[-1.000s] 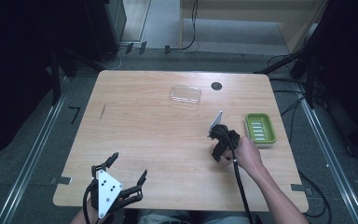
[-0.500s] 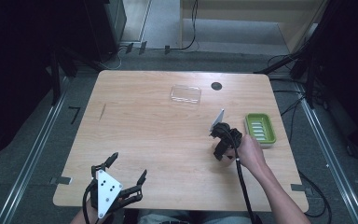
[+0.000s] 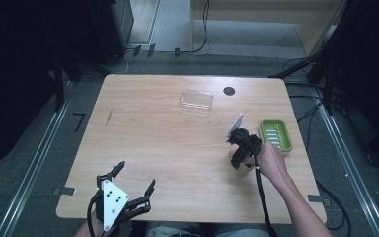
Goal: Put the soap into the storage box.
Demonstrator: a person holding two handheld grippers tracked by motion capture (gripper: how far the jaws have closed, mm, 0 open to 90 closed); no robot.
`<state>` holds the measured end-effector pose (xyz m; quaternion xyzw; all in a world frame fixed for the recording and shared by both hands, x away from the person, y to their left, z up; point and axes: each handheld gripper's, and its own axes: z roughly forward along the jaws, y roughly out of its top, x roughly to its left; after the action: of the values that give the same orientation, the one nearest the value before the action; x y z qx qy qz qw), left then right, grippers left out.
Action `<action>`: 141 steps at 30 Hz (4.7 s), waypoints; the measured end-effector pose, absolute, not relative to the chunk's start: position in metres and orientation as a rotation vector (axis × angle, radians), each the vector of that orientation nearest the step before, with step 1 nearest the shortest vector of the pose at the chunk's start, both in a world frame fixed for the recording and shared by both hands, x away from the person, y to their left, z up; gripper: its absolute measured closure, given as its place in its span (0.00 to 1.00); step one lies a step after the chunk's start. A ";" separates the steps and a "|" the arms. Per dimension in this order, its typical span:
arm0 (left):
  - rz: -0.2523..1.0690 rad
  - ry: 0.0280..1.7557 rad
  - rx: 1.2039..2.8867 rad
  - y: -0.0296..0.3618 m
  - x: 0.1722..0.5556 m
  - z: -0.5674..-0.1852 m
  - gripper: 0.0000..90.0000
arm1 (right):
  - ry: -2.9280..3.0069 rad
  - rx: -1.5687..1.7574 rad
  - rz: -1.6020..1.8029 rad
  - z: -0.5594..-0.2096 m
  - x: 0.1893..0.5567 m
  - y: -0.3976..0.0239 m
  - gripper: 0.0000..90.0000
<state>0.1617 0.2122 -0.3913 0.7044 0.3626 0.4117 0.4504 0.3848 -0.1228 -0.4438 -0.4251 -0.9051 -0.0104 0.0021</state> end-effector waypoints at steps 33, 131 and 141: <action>1.020 0.896 1.739 0.212 0.162 -0.391 0.11 | -2.761 -1.415 -0.003 -0.436 0.382 -0.165 0.37; 1.020 0.878 1.755 0.209 0.163 -0.392 0.11 | -2.594 -1.798 -0.108 -0.408 0.414 -0.244 0.37; 1.018 0.876 1.756 0.208 0.164 -0.392 0.11 | -2.579 -1.810 -0.104 -0.409 0.423 -0.250 0.37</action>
<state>0.1638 0.2085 -0.3917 0.7098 0.3540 0.4115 0.4490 0.4232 -0.2500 -0.4088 -0.5741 -0.8181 -0.0331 -0.0055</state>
